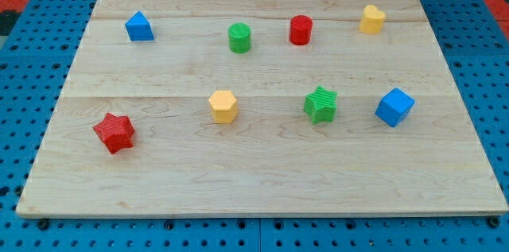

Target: Slide the green circle towards top center

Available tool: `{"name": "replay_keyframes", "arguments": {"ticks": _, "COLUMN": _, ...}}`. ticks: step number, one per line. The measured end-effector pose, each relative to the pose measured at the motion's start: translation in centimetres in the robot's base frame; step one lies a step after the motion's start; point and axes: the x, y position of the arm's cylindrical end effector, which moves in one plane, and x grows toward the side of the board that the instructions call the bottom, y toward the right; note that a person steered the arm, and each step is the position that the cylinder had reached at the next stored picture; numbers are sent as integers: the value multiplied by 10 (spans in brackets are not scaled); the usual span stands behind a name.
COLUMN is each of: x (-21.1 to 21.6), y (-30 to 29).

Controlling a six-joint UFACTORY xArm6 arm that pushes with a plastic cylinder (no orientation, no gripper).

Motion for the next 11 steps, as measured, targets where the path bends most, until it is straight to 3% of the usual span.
{"name": "replay_keyframes", "arguments": {"ticks": 3, "x": 12, "y": -4}}
{"name": "replay_keyframes", "arguments": {"ticks": 4, "x": 73, "y": -43}}
{"name": "replay_keyframes", "arguments": {"ticks": 6, "x": 132, "y": -151}}
{"name": "replay_keyframes", "arguments": {"ticks": 7, "x": 141, "y": -229}}
{"name": "replay_keyframes", "arguments": {"ticks": 9, "x": 161, "y": -319}}
{"name": "replay_keyframes", "arguments": {"ticks": 11, "x": 116, "y": -391}}
